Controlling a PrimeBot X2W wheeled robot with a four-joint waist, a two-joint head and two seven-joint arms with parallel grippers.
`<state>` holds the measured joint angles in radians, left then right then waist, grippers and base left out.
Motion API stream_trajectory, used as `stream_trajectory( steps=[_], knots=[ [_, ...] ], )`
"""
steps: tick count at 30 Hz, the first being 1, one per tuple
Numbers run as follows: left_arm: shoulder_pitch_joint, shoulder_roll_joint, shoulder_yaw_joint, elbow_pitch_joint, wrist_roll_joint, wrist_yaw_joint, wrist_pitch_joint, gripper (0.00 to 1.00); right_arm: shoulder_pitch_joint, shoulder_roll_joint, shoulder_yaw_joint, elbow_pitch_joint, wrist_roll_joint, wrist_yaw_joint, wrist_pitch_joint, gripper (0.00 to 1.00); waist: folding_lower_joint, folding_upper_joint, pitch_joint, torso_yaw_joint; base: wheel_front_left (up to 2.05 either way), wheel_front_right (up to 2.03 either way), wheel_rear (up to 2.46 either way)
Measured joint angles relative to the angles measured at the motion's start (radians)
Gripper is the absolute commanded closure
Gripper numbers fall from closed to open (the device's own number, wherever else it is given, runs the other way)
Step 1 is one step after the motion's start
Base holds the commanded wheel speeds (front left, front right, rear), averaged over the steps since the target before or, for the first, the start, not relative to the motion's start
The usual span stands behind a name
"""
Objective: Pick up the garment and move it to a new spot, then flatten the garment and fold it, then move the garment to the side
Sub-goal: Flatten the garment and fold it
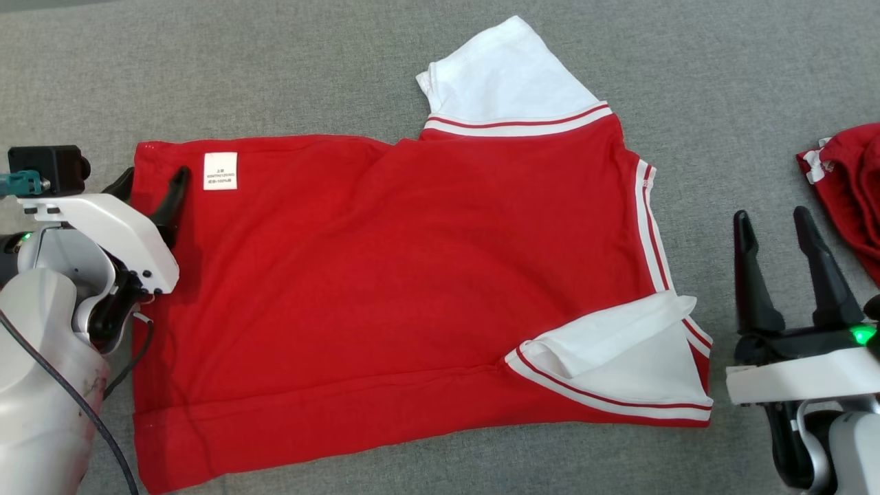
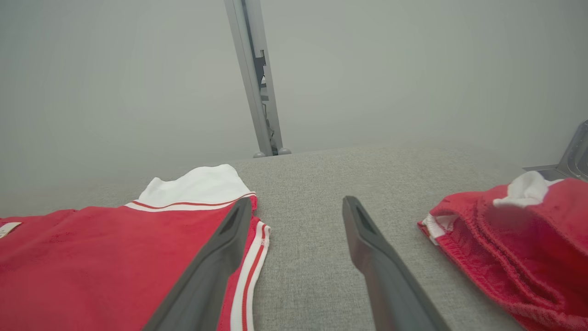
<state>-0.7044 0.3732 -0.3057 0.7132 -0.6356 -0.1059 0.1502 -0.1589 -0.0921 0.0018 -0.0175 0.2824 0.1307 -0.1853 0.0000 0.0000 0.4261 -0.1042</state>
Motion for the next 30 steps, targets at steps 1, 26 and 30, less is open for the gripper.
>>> stream_trajectory(
  steps=[1,26,30],
  knots=[
    [-0.010,0.000,-0.003,0.012,-0.002,-0.006,-0.002,0.08,-0.003,-0.004,-0.004,0.002,0.000,0.000,0.000,0.00,0.0000,0.0000,0.001,-0.001,0.00,0.00,0.00],
    [-0.242,-0.142,-0.191,0.070,-0.019,-0.024,-0.135,1.00,-0.820,-0.301,0.336,0.581,0.235,0.000,0.218,0.00,0.0000,0.0000,0.123,0.191,0.00,0.00,0.00],
    [-0.276,-0.169,-0.230,0.072,-0.034,-0.024,-0.152,1.00,-0.902,-0.322,0.456,0.680,0.294,0.000,0.252,0.00,0.0000,0.0000,0.155,0.235,0.00,0.00,0.00]
  ],
)
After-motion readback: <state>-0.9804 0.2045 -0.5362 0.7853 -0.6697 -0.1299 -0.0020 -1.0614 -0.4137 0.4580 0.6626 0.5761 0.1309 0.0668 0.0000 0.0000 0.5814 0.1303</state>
